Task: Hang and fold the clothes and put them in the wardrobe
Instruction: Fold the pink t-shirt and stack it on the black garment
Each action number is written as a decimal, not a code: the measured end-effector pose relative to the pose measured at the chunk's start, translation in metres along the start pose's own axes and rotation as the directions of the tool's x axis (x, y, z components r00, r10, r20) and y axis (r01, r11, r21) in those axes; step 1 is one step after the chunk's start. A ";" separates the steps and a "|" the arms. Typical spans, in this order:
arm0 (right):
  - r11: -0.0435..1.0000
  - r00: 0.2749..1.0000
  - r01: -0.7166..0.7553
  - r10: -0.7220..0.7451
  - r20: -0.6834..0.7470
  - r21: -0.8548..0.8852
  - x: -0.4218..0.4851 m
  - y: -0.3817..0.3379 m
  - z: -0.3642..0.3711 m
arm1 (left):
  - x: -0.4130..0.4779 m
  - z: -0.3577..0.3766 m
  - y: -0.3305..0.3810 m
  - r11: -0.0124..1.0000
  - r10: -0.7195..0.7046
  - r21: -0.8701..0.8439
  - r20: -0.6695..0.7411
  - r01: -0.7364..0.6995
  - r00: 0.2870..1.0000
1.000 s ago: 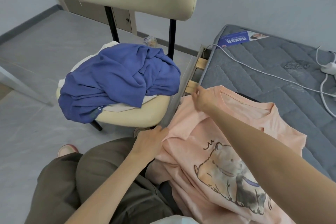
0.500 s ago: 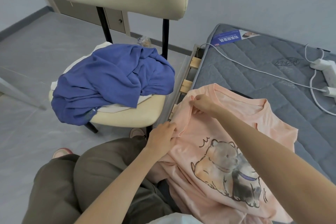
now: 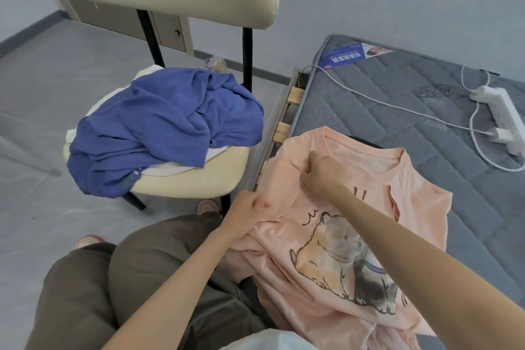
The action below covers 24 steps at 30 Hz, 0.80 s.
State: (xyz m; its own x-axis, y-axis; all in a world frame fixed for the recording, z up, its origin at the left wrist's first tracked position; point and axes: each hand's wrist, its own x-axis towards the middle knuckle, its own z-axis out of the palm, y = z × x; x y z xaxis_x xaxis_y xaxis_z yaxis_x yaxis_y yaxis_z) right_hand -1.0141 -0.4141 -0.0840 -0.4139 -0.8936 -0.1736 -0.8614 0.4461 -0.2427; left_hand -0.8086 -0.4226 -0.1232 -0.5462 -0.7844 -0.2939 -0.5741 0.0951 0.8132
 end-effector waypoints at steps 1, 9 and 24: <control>1.000 1.000 0.010 -0.010 -0.025 -0.001 0.001 0.001 0.001 | 0.004 0.000 -0.003 0.998 -0.063 0.006 -0.043 0.064 0.997; 0.998 0.999 0.032 -0.030 -0.021 0.056 0.007 0.011 -0.002 | 0.042 -0.003 0.004 0.820 -0.441 -0.315 0.183 0.478 0.879; 0.928 0.850 -0.009 0.203 -0.486 0.372 -0.031 0.106 -0.032 | 0.120 -0.014 0.044 0.672 -0.485 -0.653 -0.031 0.350 0.874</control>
State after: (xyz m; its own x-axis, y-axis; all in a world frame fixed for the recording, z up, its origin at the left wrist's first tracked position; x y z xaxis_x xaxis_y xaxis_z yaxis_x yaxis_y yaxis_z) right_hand -1.1018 -0.3401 -0.0742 -0.6699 -0.6929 0.2668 -0.6862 0.4407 -0.5787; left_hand -0.8912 -0.5210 -0.1156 -0.1805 -0.7505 -0.6357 -0.1788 -0.6105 0.7716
